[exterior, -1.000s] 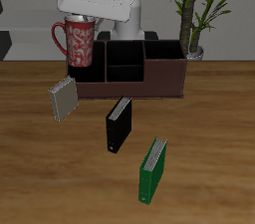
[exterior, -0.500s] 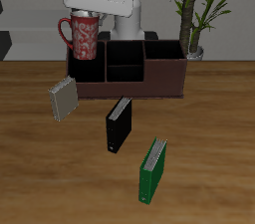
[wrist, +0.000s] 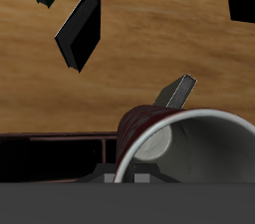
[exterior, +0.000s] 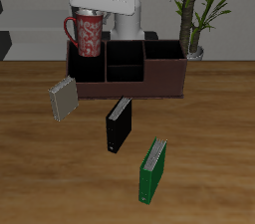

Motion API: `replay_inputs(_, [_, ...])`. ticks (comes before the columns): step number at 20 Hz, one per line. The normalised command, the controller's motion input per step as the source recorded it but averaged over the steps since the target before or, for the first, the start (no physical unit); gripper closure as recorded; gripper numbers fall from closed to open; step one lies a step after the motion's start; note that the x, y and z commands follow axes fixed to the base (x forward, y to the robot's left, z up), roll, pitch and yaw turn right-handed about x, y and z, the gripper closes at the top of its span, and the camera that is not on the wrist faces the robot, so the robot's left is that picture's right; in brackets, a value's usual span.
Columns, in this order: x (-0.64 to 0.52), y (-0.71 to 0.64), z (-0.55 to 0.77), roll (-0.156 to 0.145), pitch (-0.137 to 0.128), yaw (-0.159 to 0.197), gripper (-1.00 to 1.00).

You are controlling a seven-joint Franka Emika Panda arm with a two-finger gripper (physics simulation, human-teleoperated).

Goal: Place the red mug into the back desk caddy's left compartment

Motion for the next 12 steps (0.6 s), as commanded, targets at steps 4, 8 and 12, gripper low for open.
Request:
replay_inputs(4, [-0.21,-0.02,-0.09,-0.003,-0.006,-0.018,1.00])
replay_inputs(8, [-0.06,-0.06,-0.09,-0.039,0.009,-0.032,1.00])
replay_inputs(12, [0.00,-0.03,-0.09,-0.013,0.035,-0.031,1.00])
